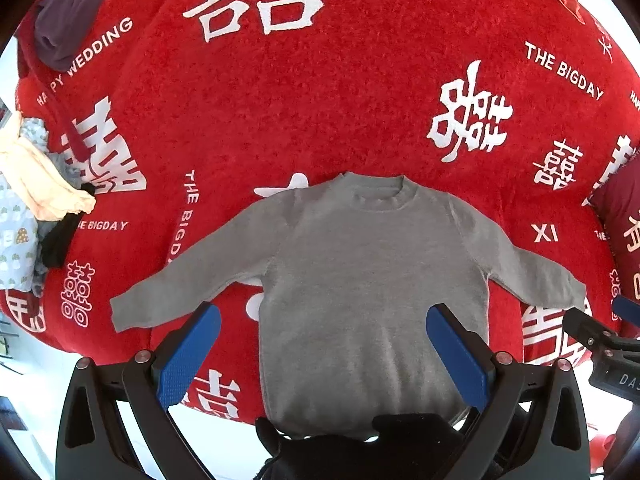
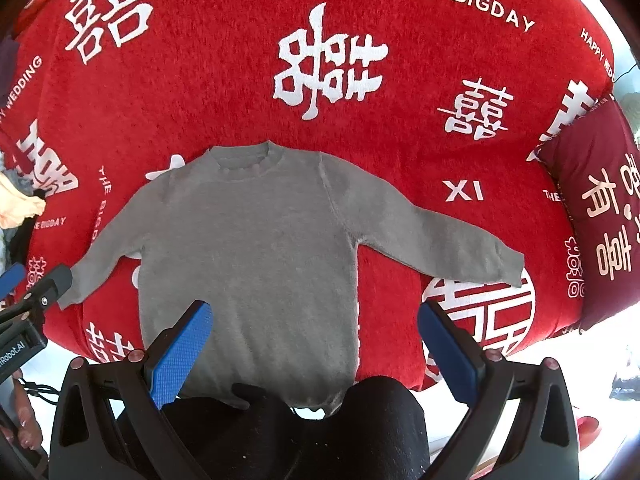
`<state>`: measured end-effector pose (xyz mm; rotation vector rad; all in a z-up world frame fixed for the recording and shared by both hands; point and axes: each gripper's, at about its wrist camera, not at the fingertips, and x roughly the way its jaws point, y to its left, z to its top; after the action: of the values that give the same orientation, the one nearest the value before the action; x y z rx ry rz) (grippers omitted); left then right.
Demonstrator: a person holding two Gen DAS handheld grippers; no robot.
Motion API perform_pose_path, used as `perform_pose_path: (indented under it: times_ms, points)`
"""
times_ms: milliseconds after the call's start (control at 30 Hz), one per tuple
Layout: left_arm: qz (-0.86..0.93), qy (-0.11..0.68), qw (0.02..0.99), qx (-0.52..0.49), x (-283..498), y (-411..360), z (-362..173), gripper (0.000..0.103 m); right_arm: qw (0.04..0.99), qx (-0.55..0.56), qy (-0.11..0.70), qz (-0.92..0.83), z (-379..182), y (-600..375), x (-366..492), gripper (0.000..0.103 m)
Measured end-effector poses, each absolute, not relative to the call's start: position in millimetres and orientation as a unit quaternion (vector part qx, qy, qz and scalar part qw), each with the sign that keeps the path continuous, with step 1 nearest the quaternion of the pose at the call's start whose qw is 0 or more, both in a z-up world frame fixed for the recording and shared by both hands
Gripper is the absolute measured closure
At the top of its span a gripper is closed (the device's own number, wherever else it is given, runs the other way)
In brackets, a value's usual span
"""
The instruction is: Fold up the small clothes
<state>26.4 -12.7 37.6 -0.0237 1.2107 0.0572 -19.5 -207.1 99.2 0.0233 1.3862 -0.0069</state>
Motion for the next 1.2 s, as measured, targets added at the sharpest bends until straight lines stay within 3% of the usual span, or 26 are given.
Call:
perform_pose_path:
  times_ms: [600,933,1200]
  points:
    - [0.032,0.579,0.814,-0.014,26,-2,27,0.0,0.769,0.014,0.64,-0.001,96,-204,-20,0.001]
    - [0.038,0.61,0.791,-0.019,33,4,-9,0.0,0.763,0.028,0.645,0.009,75,-200,-12,0.001]
    - [0.044,0.627,0.769,-0.111,32,42,-67,0.0,0.757,-0.028,0.65,0.059,37,-165,-10,0.001]
